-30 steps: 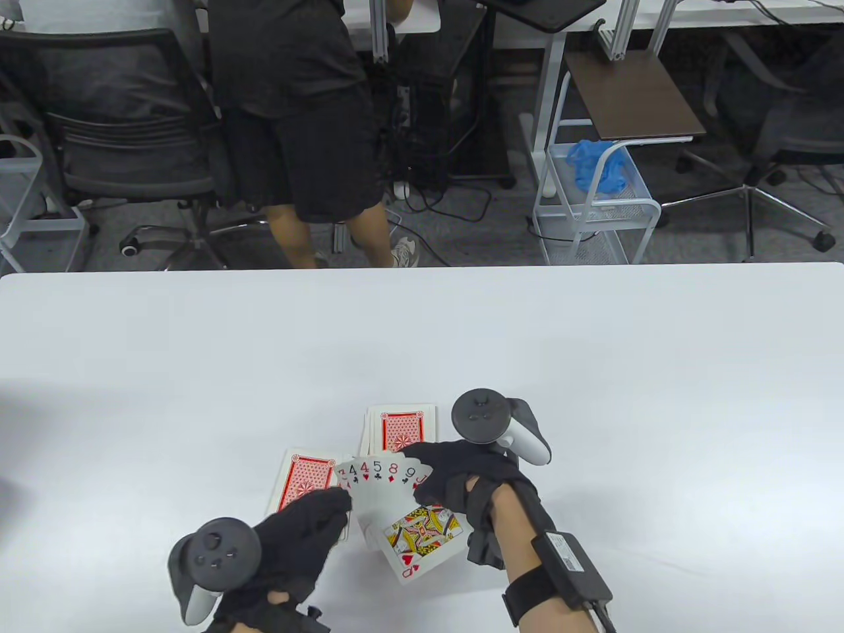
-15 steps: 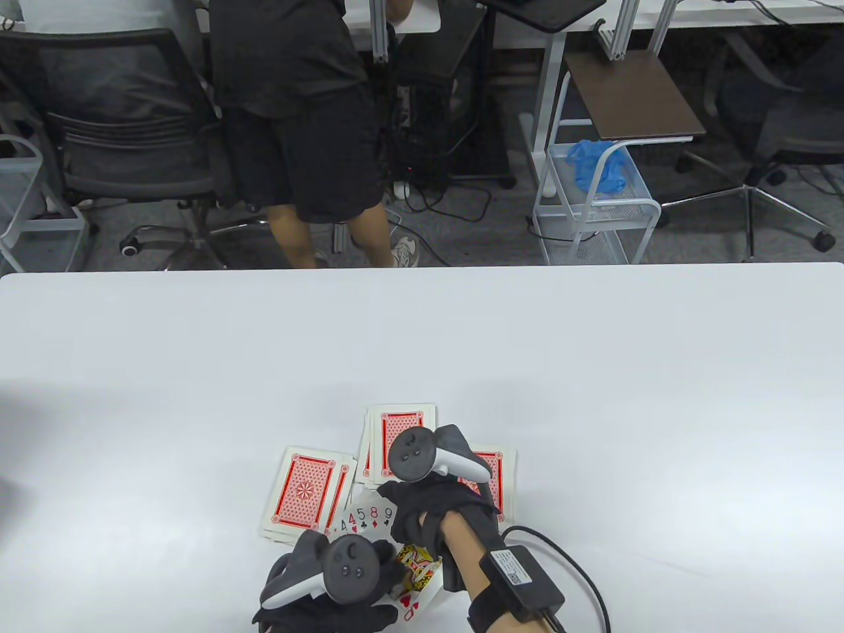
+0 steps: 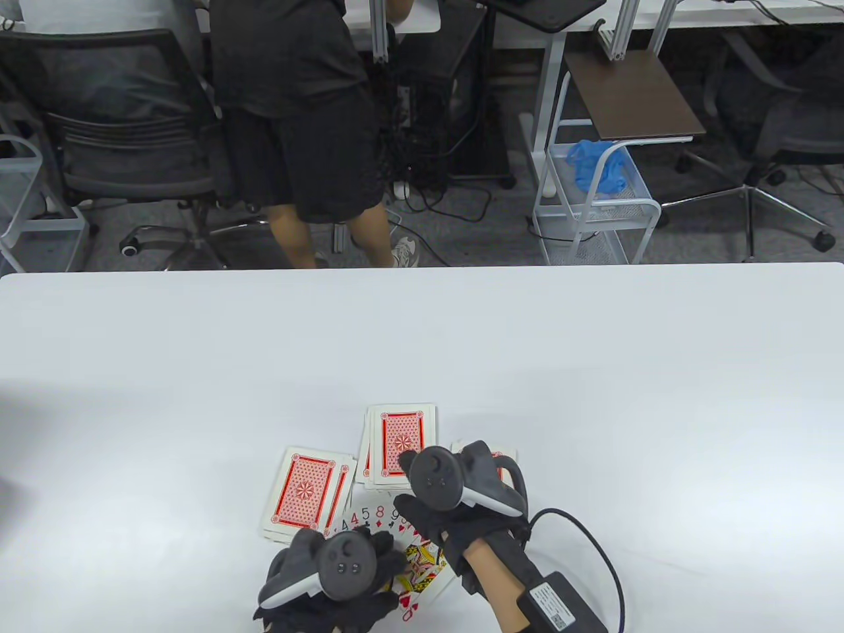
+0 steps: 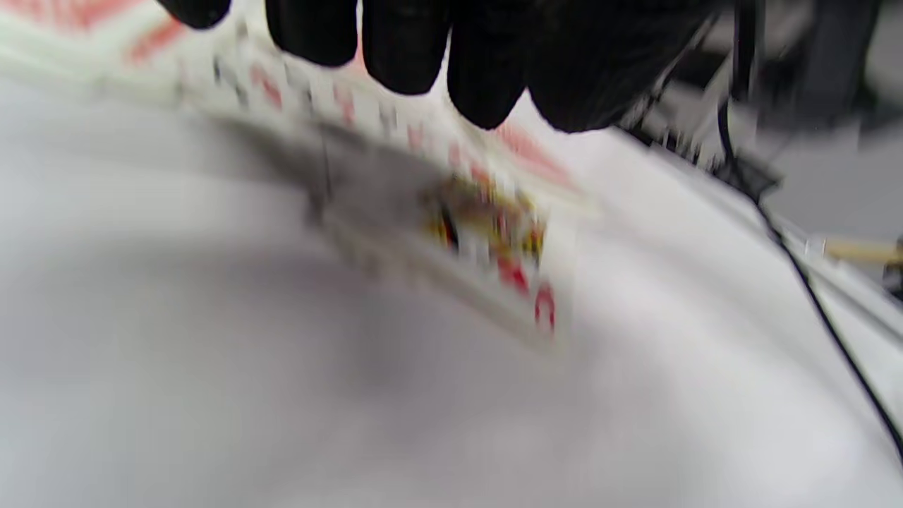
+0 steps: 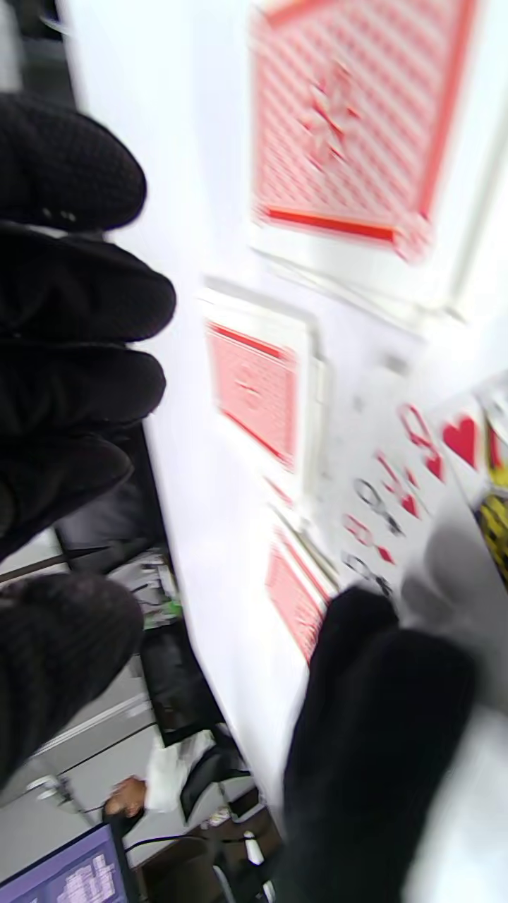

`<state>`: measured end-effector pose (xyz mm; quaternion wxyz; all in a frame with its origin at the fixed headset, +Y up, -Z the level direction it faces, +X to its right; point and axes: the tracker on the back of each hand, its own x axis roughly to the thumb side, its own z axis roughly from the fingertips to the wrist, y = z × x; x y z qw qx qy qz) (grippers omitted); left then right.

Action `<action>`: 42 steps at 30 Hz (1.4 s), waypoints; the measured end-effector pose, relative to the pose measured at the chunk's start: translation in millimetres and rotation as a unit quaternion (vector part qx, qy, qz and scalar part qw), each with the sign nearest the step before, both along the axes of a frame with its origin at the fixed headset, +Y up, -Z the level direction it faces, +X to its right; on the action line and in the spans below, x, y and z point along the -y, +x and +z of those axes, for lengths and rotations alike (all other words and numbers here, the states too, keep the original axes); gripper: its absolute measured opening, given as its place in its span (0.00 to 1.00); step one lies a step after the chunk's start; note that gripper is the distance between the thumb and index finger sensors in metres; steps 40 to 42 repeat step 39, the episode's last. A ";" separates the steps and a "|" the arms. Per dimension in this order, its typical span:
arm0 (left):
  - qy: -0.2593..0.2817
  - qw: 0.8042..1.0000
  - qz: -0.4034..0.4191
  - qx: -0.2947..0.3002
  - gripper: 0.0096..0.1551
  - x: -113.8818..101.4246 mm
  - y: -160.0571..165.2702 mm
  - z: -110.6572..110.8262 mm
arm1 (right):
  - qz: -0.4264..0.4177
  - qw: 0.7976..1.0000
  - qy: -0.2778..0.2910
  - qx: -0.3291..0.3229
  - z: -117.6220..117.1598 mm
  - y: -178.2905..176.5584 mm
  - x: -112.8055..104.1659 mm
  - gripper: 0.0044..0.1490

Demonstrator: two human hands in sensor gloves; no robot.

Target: Four-player card dealing with fan arrangement

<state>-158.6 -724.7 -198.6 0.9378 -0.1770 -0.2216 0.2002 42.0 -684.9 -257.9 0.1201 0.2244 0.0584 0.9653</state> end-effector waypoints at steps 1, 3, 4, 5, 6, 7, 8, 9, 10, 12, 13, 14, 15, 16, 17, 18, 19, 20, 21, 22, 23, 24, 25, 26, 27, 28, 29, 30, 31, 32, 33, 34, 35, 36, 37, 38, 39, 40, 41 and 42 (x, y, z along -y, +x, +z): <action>0.030 0.999 0.021 -0.026 0.37 -11.3 -13.9 -3.5 | 0.005 0.999 0.037 0.005 7.2 7.2 -2.4 0.51; 0.071 0.995 0.031 -0.064 0.40 -23.0 -35.3 -6.8 | 0.016 0.997 0.077 0.004 18.6 18.2 -3.8 0.53; 0.091 0.992 0.021 -0.083 0.42 -28.1 -48.8 -8.3 | 0.021 0.994 0.107 0.011 25.2 24.7 -4.1 0.54; 0.101 0.990 0.014 -0.094 0.44 -30.4 -56.1 -8.7 | 0.024 0.993 0.119 0.013 27.3 27.1 -4.1 0.54; 0.117 0.987 0.003 -0.110 0.45 -32.9 -67.6 -9.0 | 0.031 0.989 0.142 0.017 32.4 34.2 -3.6 0.55; 0.129 0.983 -0.002 -0.127 0.46 -34.4 -77.5 -9.5 | 0.037 0.988 0.145 0.025 35.6 39.7 -2.3 0.55; 0.132 0.982 -0.001 -0.138 0.47 -34.9 -83.9 -9.9 | 0.042 0.988 0.143 0.030 37.7 43.5 -0.9 0.56; 0.133 0.980 0.000 -0.146 0.48 -34.7 -88.8 -10.2 | 0.046 0.988 0.143 0.038 40.0 47.7 1.0 0.57; 0.134 0.979 -0.003 -0.154 0.49 -34.1 -93.1 -10.4 | 0.051 0.987 0.146 0.043 41.5 51.0 2.9 0.57; 0.134 0.977 -0.031 -0.162 0.52 -31.8 -98.7 -11.4 | 0.076 0.985 0.142 0.055 44.5 58.1 7.9 0.59; 0.131 0.977 -0.042 -0.163 0.52 -30.5 -99.7 -11.7 | 0.081 0.984 0.147 0.059 45.6 60.5 10.3 0.59; 0.129 0.977 -0.053 -0.164 0.53 -27.9 -100.1 -12.0 | 0.082 0.982 0.155 0.065 46.3 63.1 13.0 0.59; 0.126 0.976 -0.062 -0.166 0.53 -25.5 -100.0 -12.5 | 0.081 0.981 0.161 0.072 46.8 65.5 15.6 0.60; 0.120 0.976 -0.071 -0.167 0.54 -22.7 -99.8 -13.1 | 0.077 0.980 0.165 0.078 47.0 68.3 18.5 0.60; 0.111 0.976 -0.081 -0.167 0.54 -19.3 -99.5 -13.5 | 0.077 0.981 0.158 0.080 46.8 70.3 20.6 0.60; 0.105 0.976 -0.086 -0.167 0.55 -17.4 -99.3 -13.6 | 0.079 0.982 0.150 0.080 46.7 71.4 21.4 0.60; 0.101 0.976 -0.093 -0.167 0.55 -15.4 -99.2 -13.9 | 0.085 0.982 0.147 0.083 47.1 72.9 22.2 0.60; 0.098 0.976 -0.096 -0.168 0.55 -14.3 -99.1 -14.0 | 0.089 0.981 0.150 0.089 47.7 75.1 22.5 0.61; 0.096 0.976 -0.098 -0.169 0.55 -13.7 -98.9 -13.8 | 0.086 0.980 0.154 0.089 48.1 77.1 22.7 0.61; 0.095 0.976 -0.100 -0.168 0.56 -13.7 -98.6 -13.5 | 0.080 0.981 0.154 0.091 48.2 79.0 23.1 0.61; 0.094 0.976 -0.101 -0.168 0.56 -13.7 -98.6 -13.4 | 0.079 0.981 0.153 0.092 48.1 79.7 23.1 0.61; 0.087 0.977 -0.102 -0.166 0.56 -14.3 -98.5 -13.3 | 0.077 0.982 0.146 0.096 46.9 81.7 23.8 0.61; 0.084 0.977 -0.104 -0.165 0.56 -14.4 -98.4 -13.3 | 0.078 0.982 0.142 0.098 46.3 82.7 24.3 0.61; 0.083 0.977 -0.109 -0.163 0.56 -14.4 -98.4 -13.2 | 0.078 0.982 0.140 0.099 45.9 83.2 24.9 0.61; 0.087 0.977 -0.113 -0.161 0.56 -14.7 -98.1 -13.1 | 0.076 0.982 0.142 0.100 45.2 83.6 25.2 0.61; 0.087 0.977 -0.114 -0.160 0.57 -14.6 -97.9 -13.1 | 0.076 0.982 0.140 0.100 44.6 83.5 25.5 0.60; 0.088 0.977 -0.114 -0.160 0.57 -14.5 -97.8 -13.0 | 0.078 0.983 0.132 0.100 43.8 83.1 25.8 0.60; 0.087 0.977 -0.114 -0.159 0.57 -14.4 -97.7 -13.2 | 0.078 0.984 0.127 0.100 43.3 82.8 25.8 0.60; 0.086 0.977 -0.112 -0.160 0.57 -14.2 -97.4 -13.3 | 0.077 0.984 0.127 0.100 43.0 82.6 25.7 0.60; 0.086 0.977 -0.113 -0.161 0.57 -13.9 -97.2 -13.4 | 0.077 0.984 0.128 0.099 42.7 82.4 25.6 0.60; 0.084 0.977 -0.116 -0.158 0.57 -13.6 -96.9 -13.8 | 0.075 0.984 0.128 0.099 42.4 82.3 25.3 0.60; 0.084 0.977 -0.115 -0.158 0.57 -13.5 -96.8 -13.8 | 0.075 0.984 0.127 0.100 42.2 82.3 25.2 0.60; 0.086 0.977 -0.115 -0.160 0.57 -13.4 -96.6 -13.8 | 0.076 0.984 0.127 0.099 41.9 82.3 25.1 0.60; 0.088 0.976 -0.116 -0.160 0.57 -13.8 -96.7 -13.7 | 0.076 0.984 0.126 0.098 41.6 82.4 25.2 0.60; 0.088 0.976 -0.116 -0.160 0.56 -13.8 -96.7 -13.7 | 0.077 0.984 0.126 0.098 41.5 82.4 25.1 0.60; 0.088 0.976 -0.115 -0.162 0.56 -13.7 -96.6 -13.7 | 0.078 0.984 0.123 0.098 41.4 82.5 24.9 0.60; 0.087 0.976 -0.117 -0.162 0.56 -13.5 -96.5 -13.8 | 0.080 0.985 0.120 0.098 41.3 82.6 24.5 0.60; 0.087 0.976 -0.117 -0.162 0.56 -13.5 -96.5 -13.8 | 0.080 0.985 0.120 0.098 41.3 82.6 24.5 0.60; 0.087 0.976 -0.117 -0.162 0.56 -13.5 -96.5 -13.8 | 0.080 0.985 0.120 0.098 41.3 82.6 24.5 0.60; 0.087 0.976 -0.117 -0.162 0.56 -13.5 -96.5 -13.8 | 0.080 0.985 0.120 0.098 41.3 82.6 24.5 0.60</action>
